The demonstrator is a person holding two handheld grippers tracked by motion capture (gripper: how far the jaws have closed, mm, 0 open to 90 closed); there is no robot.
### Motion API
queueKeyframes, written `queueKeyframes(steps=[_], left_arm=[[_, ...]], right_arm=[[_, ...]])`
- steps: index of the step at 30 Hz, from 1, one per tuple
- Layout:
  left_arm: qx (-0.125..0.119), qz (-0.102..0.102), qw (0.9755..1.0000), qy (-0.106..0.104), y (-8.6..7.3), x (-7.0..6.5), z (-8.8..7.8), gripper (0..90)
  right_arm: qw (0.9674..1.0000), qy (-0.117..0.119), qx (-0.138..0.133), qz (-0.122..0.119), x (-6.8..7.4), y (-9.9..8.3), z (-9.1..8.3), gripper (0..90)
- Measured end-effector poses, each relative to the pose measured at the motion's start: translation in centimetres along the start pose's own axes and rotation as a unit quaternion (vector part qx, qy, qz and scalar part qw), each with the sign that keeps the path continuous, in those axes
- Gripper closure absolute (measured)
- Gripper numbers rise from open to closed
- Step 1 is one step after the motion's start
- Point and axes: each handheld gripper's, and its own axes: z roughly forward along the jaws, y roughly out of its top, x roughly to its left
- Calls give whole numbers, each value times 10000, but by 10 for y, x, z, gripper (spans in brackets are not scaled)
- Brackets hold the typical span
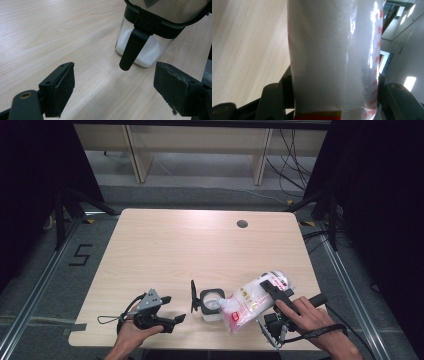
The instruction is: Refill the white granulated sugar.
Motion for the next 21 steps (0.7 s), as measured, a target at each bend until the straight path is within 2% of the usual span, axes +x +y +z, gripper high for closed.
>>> queueKeyframes(steps=[1, 2, 4, 5, 9, 11, 12, 13, 15, 17, 19, 20, 21], left_arm=[[5, 0, 10000, 8, 0, 0, 0, 167], [4, 1, 10000, 9, 0, 0, 0, 167], [3, -1, 10000, 10, 0, 0, 0, 167], [7, 2, 10000, 11, 0, 0, 0, 167], [-8, -7, 10000, -10, 0, 0, 0, 167], [1, -6, 10000, 11, 0, 0, 0, 167], [0, -6, 10000, 12, 0, 0, 0, 167], [0, -6, 10000, 13, 0, 0, 0, 167], [5, -2, 10000, 13, 0, 0, 0, 167], [0, -1, 10000, 13, 0, 0, 0, 167], [1, 1, 10000, 8, 0, 0, 0, 167], [2, 1, 10000, -6, 0, 0, 0, 167], [2, -124, 9999, 22, -1, -2, 0, 167]], right_arm=[[9998, -65, -108, -163, -3, 0, 2, 441], [9999, -25, -90, -70, -2, 1, 1, 441], [9999, -32, -88, -92, -1, 1, 2, 441], [10000, 3, -29, 11, 0, 1, 1, 441], [9999, -32, -81, -62, -1, 1, 2, 441], [9999, 11, -7, 129, 1, 0, 1, 442], [10000, -17, -52, 44, 0, -1, 2, 441], [9998, -26, 36, 175, 1, -1, 0, 442], [10000, -14, -3, 46, 0, -3, 0, 442], [10000, -20, 34, 67, 2, -5, -2, 442], [10000, -22, -13, -44, 1, -5, -4, 442], [10000, -30, -2, 25, 2, -4, -5, 442], [10000, -34, -1, 46, 2, -4, -6, 442]])
